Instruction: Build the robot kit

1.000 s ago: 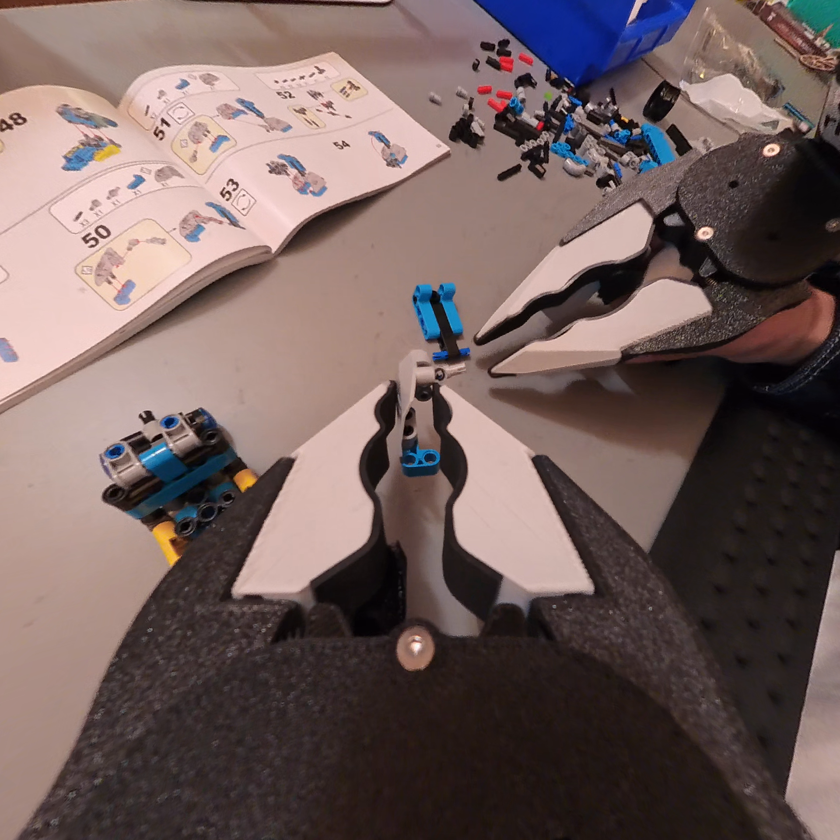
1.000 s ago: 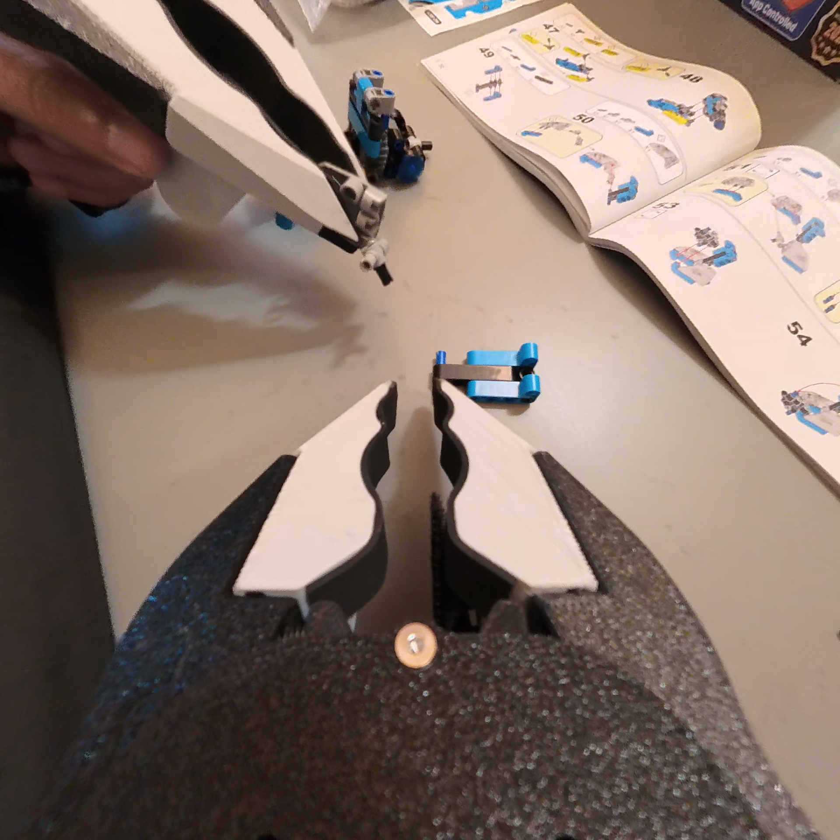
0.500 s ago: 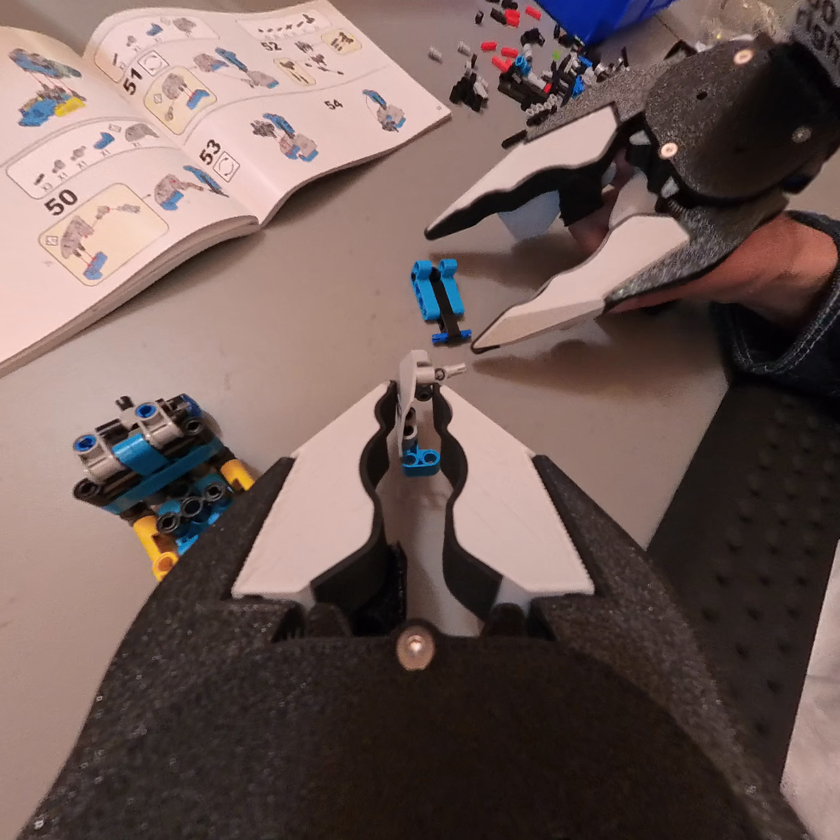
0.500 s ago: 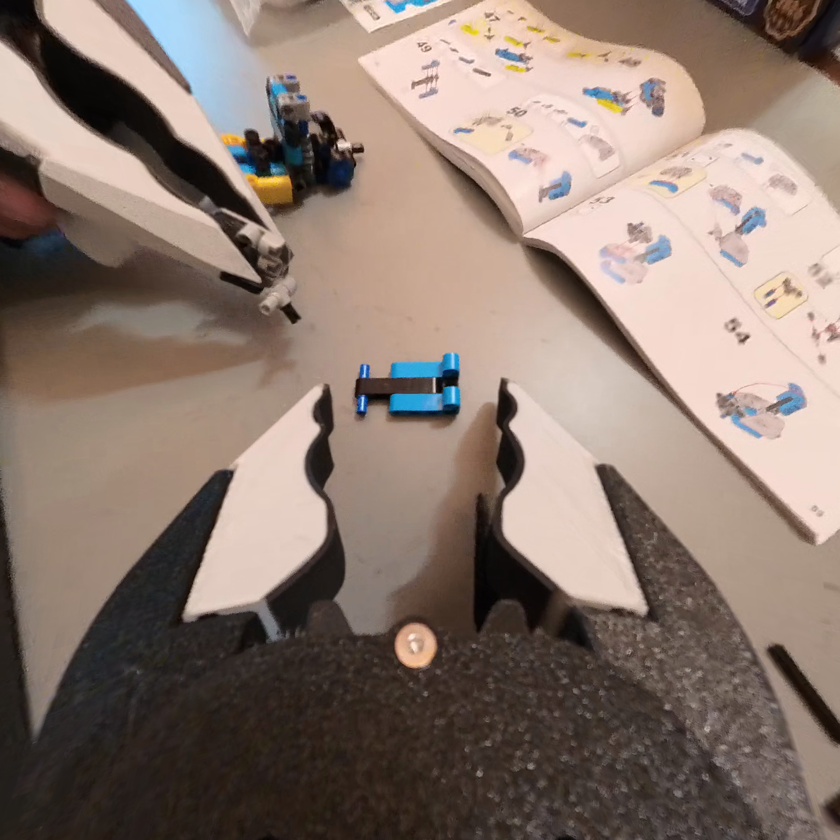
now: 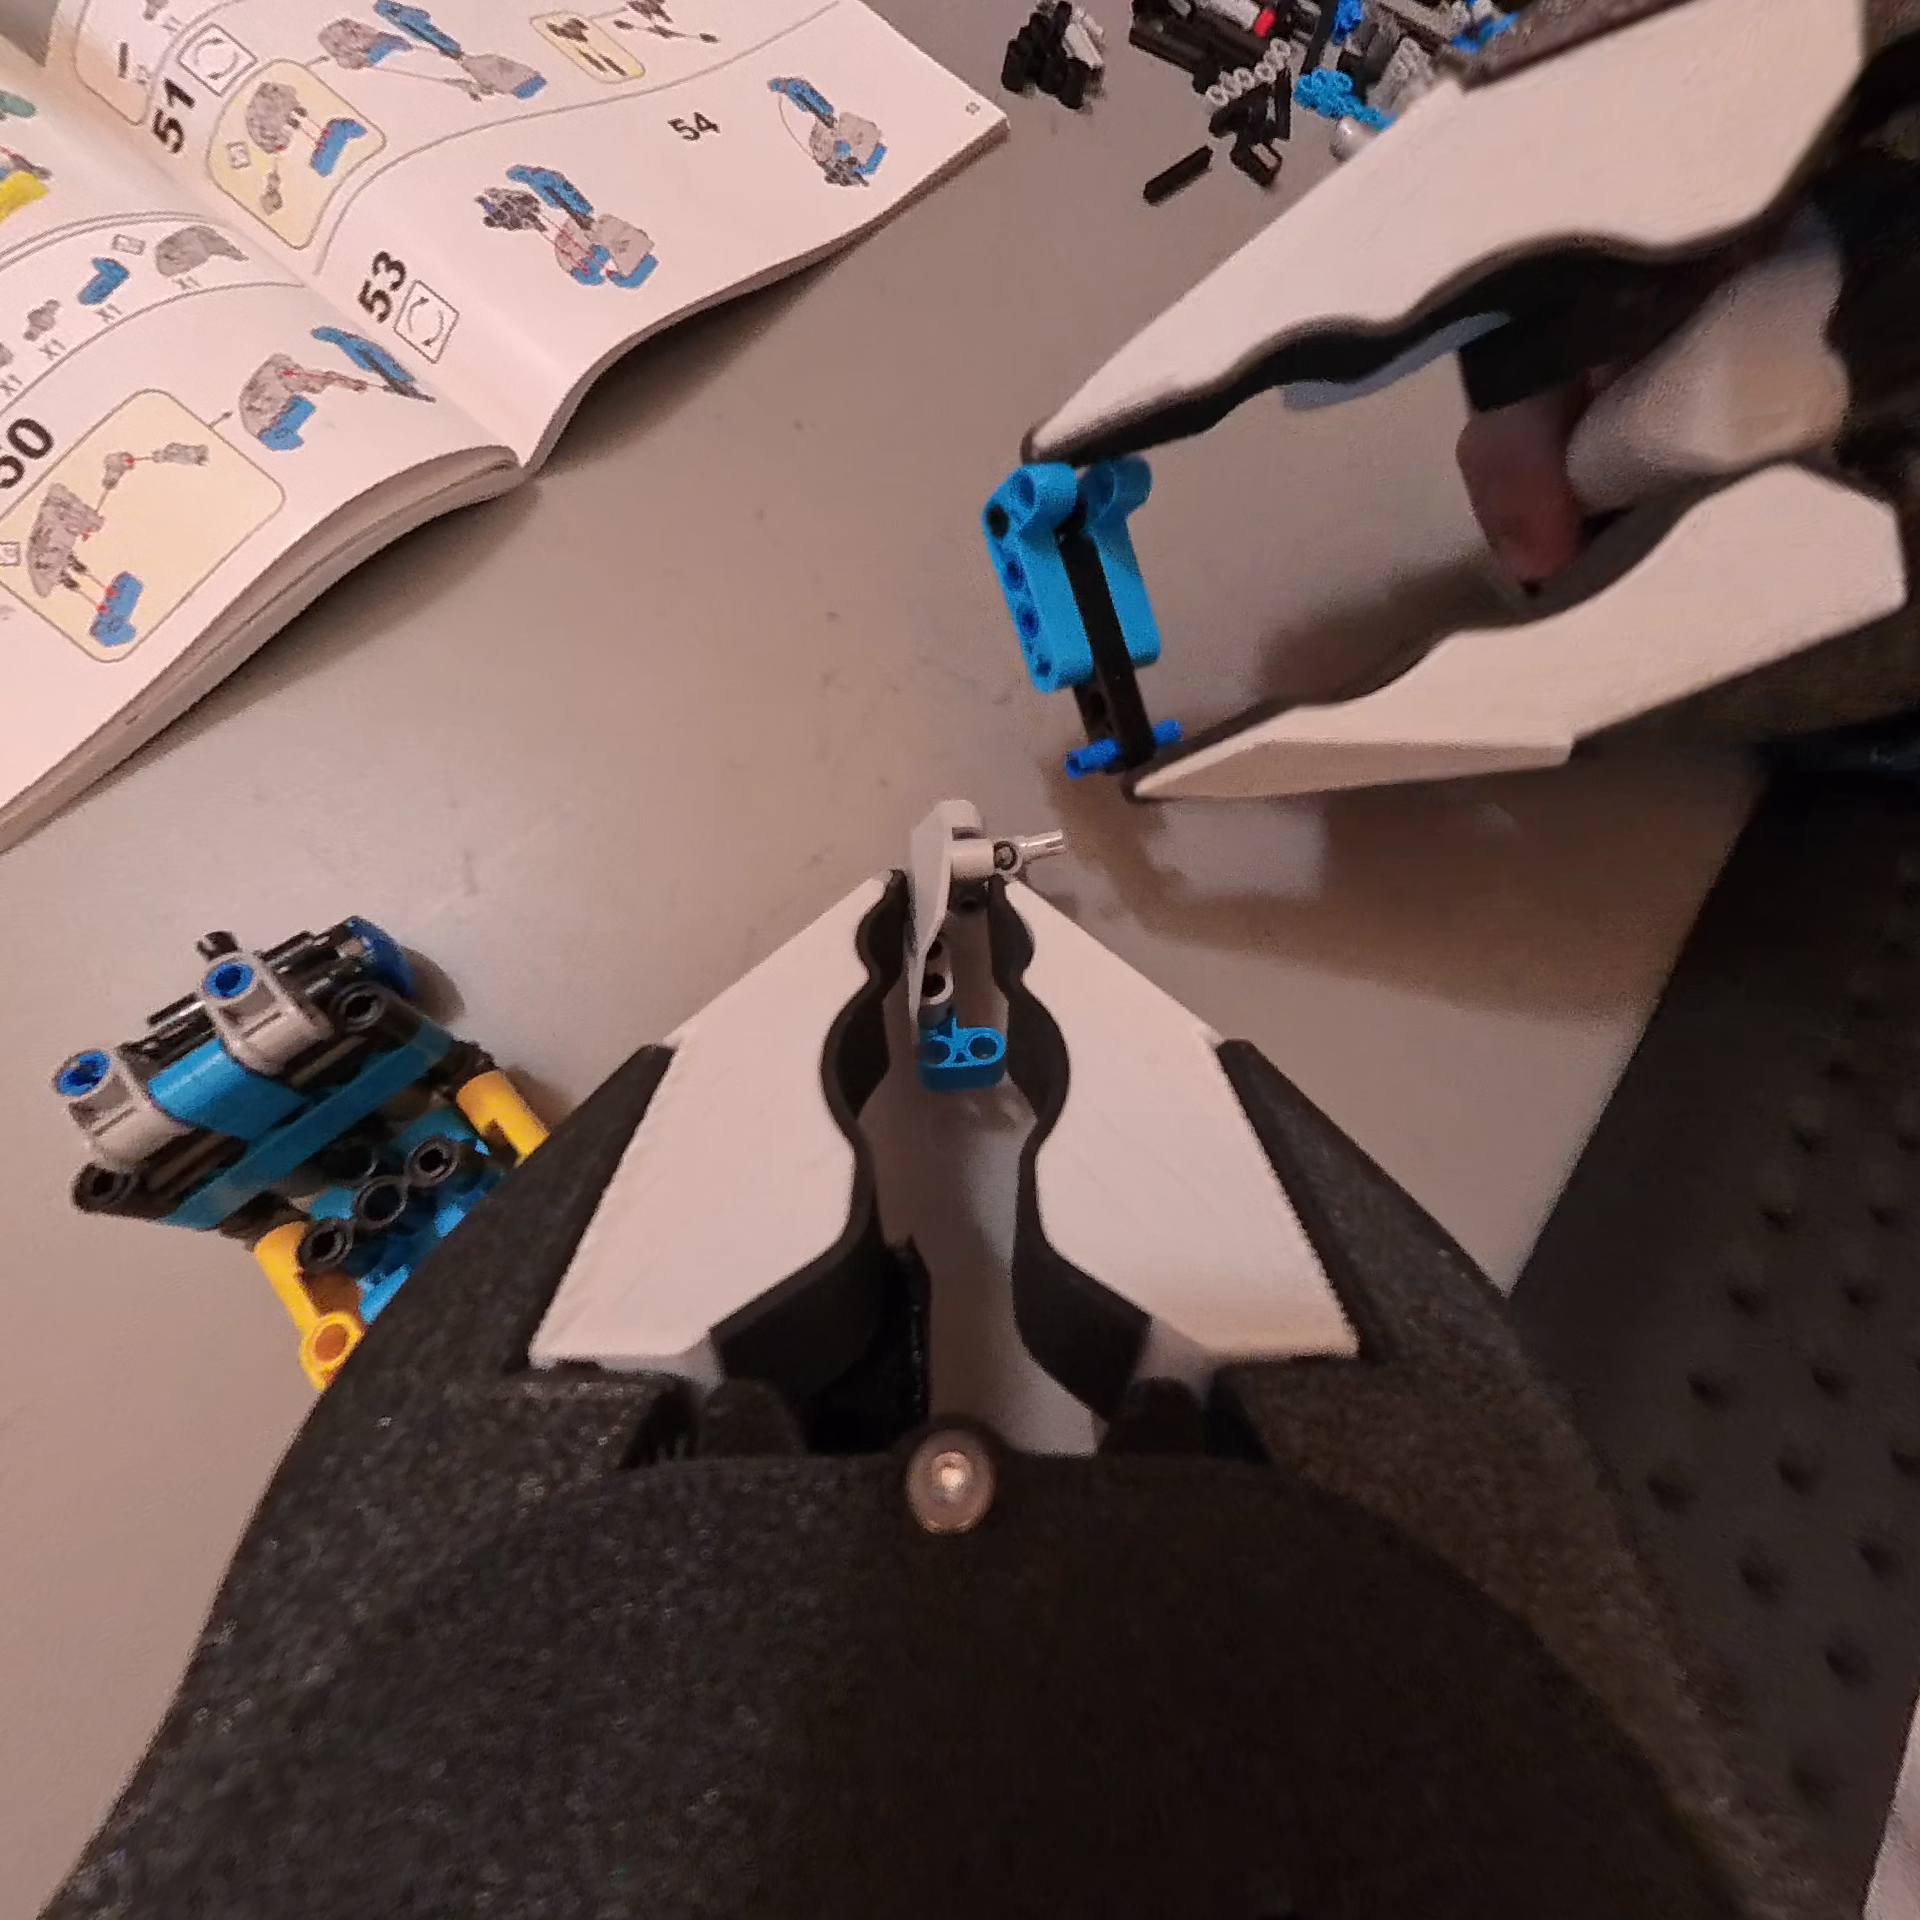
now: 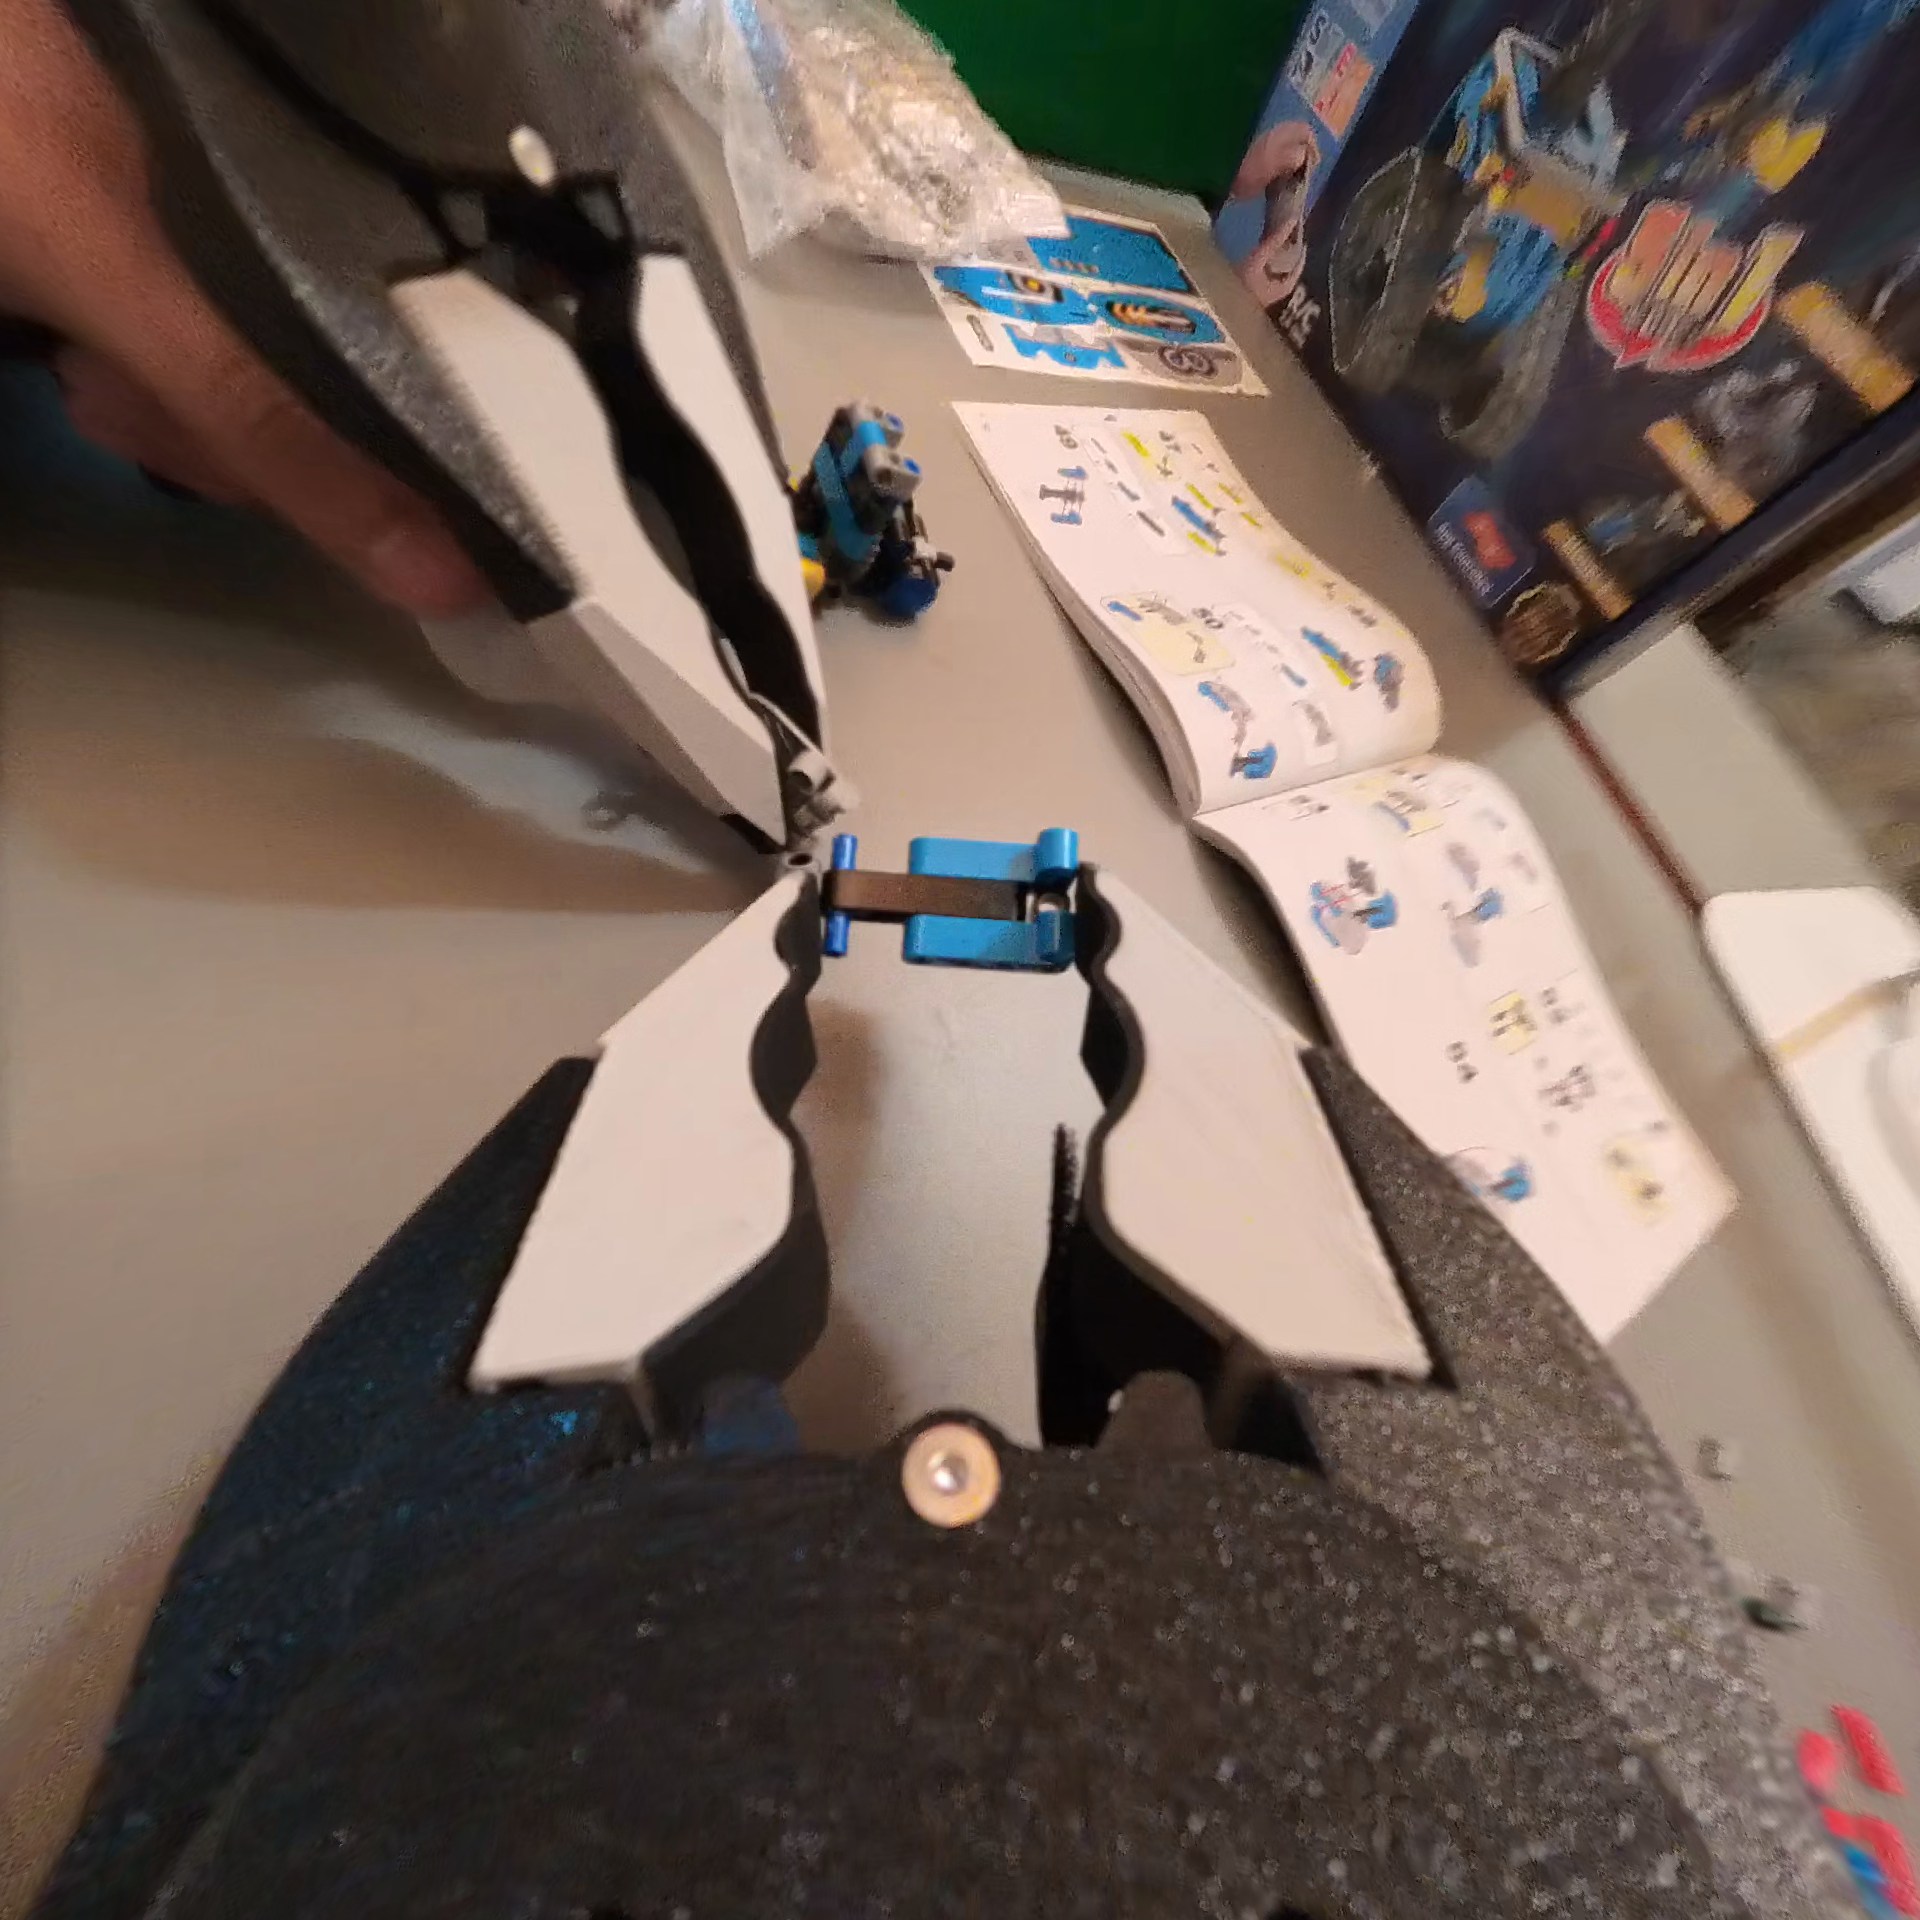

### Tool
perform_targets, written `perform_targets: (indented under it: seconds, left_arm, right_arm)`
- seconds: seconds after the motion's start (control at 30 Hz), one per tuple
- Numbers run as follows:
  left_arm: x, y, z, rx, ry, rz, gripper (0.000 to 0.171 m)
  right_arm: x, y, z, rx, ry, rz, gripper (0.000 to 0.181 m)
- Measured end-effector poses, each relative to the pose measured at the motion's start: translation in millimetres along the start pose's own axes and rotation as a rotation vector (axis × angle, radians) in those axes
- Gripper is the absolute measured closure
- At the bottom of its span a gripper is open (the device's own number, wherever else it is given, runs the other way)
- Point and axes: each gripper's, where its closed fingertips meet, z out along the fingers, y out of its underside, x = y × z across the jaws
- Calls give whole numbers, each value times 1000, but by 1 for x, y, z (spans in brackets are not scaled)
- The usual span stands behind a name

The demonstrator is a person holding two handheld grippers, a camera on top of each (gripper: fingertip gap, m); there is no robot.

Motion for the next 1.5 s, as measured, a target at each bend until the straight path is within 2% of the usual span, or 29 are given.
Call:
perform_targets:
  seconds: [0.07,0.17,0.3,0.5,0.6,0.73,0.83,0.97,1.2,1.33,1.4,1.5]
  left_arm:
    - [1,2,2,-11,2,6,156]
    - [3,5,6,-30,17,-2,156]
    - [5,8,8,-43,30,-20,145]
    - [6,-3,-1,9,34,0,144]
    - [13,-19,-12,102,71,39,143]
    - [28,-23,-17,126,127,125,144]
    - [47,-33,-26,184,312,1,147]
    - [57,-40,-37,216,486,-130,157]
    - [56,-49,-47,266,575,-222,156]
    - [59,-43,-42,232,558,-186,157]
    - [63,-44,-45,238,578,-178,167]
    - [63,-45,-47,252,573,-157,168]
  right_arm:
    - [-7,0,2,-27,33,-115,133]
    - [-13,7,8,-79,48,-168,132]
    - [-13,14,12,-115,45,-141,132]
    - [-11,16,10,-112,54,-135,132]
    - [-10,11,5,-78,42,-104,132]
    - [-6,-11,-14,67,-10,-27,133]
    - [-5,-31,-33,177,61,-179,133]
    - [-4,-45,-42,224,172,-299,133]
    - [-11,-41,-40,209,152,-336,133]
    - [-12,-45,-42,228,144,-332,133]
    - [-13,-46,-44,242,135,-331,133]
    - [-13,-47,-45,257,132,-321,133]
